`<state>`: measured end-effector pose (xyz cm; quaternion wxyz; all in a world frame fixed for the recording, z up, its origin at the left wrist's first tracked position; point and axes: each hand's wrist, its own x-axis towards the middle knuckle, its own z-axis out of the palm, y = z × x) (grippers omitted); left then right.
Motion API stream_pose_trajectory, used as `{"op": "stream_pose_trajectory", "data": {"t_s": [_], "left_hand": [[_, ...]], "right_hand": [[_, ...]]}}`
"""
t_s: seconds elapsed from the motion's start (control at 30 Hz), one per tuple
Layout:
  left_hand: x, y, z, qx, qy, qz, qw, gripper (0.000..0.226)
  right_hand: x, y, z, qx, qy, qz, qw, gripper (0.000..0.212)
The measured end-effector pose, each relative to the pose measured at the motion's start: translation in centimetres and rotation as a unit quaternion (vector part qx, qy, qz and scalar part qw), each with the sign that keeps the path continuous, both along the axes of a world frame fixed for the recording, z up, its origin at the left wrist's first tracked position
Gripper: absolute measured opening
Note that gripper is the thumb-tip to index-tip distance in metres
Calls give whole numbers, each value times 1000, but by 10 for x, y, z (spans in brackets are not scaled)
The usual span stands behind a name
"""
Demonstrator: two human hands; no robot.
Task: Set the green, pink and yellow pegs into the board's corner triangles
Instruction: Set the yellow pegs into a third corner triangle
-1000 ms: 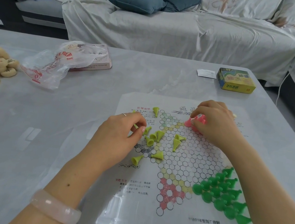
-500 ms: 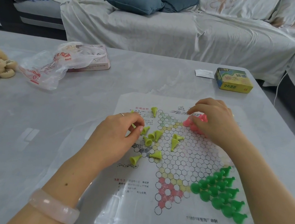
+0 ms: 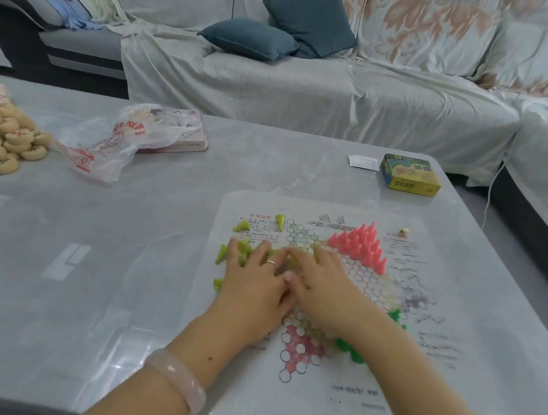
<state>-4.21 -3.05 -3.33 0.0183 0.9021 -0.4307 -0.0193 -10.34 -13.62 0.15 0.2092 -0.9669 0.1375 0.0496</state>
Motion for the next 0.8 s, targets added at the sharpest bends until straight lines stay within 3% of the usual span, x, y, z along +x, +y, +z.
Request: {"op": "stream_pose_trajectory", "data": {"t_s": [0.1, 0.2, 0.37, 0.53, 0.6, 0.73, 0.8], "left_hand": [[8, 17, -6, -33, 14, 41, 998, 51], [15, 42, -9, -83, -2, 46, 995, 72], [20, 74, -5, -115, 34, 44, 992, 80], [16, 90, 2, -105, 7, 55, 993, 38], [13, 94, 2, -101, -14, 66, 993, 33], [15, 100, 1, -216, 42, 74, 973, 33], [16, 105, 6, -273, 69, 121, 952, 28]], "right_hand": [[12, 20, -20, -10, -11, -57, 998, 48], [24, 34, -28, -24, -54, -83, 995, 48], [23, 62, -35, -31, -103, 15, 994, 48], [15, 80, -37, -6, -173, 29, 984, 46], [11, 82, -36, 0, -176, 37, 984, 45], [3, 80, -35, 12, -190, 64, 980, 42], [-2, 79, -36, 3, -191, 75, 979, 44]]}}
